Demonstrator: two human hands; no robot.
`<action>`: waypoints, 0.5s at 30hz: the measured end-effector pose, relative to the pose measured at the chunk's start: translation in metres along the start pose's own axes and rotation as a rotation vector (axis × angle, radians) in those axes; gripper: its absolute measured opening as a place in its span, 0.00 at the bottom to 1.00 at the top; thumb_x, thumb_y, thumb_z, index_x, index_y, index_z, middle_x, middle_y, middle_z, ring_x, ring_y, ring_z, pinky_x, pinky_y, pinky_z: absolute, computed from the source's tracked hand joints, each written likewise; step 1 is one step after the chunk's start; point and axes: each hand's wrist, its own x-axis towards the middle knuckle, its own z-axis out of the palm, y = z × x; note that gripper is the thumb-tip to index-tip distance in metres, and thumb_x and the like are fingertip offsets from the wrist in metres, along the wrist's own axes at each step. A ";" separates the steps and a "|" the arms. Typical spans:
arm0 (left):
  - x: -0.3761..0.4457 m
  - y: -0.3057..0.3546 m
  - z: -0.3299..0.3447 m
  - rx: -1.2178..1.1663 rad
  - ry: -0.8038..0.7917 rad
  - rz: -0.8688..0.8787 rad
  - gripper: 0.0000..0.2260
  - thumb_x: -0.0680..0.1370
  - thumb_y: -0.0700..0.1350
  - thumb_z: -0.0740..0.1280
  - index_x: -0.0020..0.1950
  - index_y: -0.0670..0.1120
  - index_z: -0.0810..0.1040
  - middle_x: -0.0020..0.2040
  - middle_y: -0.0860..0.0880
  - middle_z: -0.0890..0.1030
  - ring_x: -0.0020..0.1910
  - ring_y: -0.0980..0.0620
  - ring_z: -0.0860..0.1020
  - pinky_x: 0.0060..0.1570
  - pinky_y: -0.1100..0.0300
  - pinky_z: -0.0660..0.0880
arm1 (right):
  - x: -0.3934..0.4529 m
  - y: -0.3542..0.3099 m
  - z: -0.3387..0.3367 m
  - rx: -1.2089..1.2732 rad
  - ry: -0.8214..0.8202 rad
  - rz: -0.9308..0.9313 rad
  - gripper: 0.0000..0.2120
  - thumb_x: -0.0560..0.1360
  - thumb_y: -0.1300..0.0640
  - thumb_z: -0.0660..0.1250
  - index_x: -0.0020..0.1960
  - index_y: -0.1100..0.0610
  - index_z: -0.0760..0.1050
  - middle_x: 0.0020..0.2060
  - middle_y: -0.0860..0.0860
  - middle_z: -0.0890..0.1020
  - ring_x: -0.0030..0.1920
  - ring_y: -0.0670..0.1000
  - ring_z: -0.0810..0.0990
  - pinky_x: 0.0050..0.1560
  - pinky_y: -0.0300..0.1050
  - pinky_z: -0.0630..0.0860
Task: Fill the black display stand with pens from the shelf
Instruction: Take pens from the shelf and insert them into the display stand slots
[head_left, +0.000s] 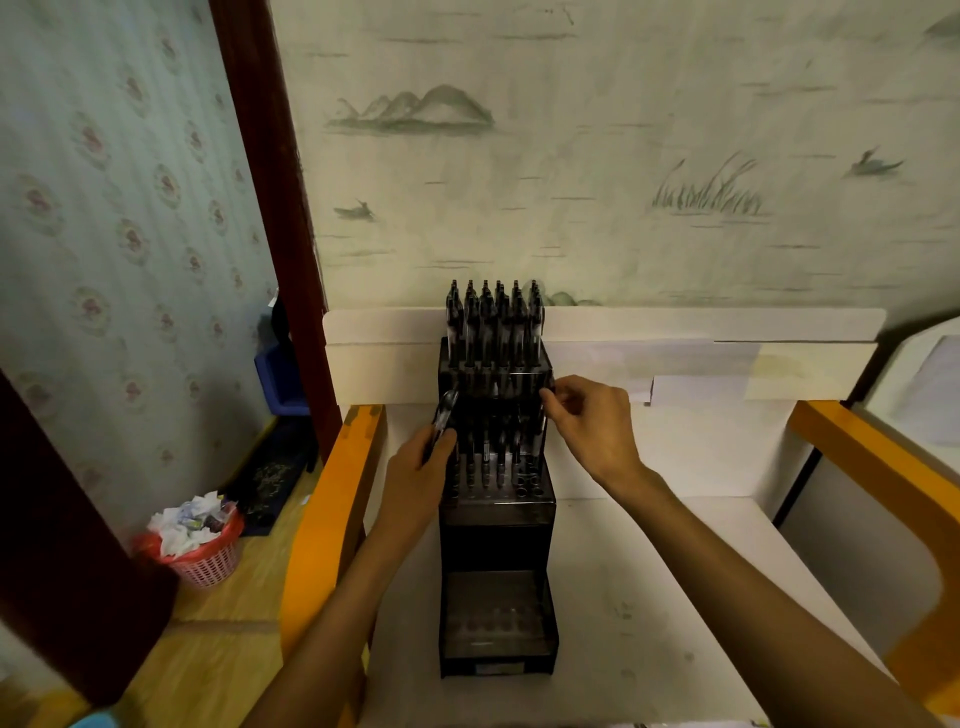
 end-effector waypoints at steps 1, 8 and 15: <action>0.000 0.000 0.000 0.010 0.003 0.006 0.11 0.83 0.48 0.63 0.40 0.50 0.74 0.29 0.57 0.71 0.30 0.60 0.69 0.33 0.67 0.66 | 0.000 -0.001 0.000 -0.020 -0.001 -0.011 0.08 0.78 0.51 0.69 0.47 0.54 0.84 0.35 0.47 0.84 0.36 0.44 0.81 0.44 0.43 0.81; 0.000 0.001 -0.002 -0.013 -0.047 0.005 0.13 0.82 0.47 0.65 0.46 0.37 0.76 0.33 0.45 0.72 0.32 0.50 0.71 0.35 0.57 0.67 | -0.005 -0.003 0.005 -0.096 -0.041 -0.020 0.09 0.78 0.52 0.69 0.48 0.57 0.84 0.37 0.50 0.85 0.35 0.46 0.81 0.44 0.41 0.78; 0.000 0.002 -0.003 -0.074 -0.052 -0.018 0.14 0.84 0.48 0.60 0.41 0.44 0.77 0.26 0.54 0.71 0.26 0.59 0.68 0.27 0.69 0.64 | -0.012 0.004 0.019 -0.235 -0.188 0.060 0.14 0.79 0.50 0.68 0.38 0.57 0.81 0.30 0.50 0.80 0.31 0.49 0.77 0.38 0.40 0.71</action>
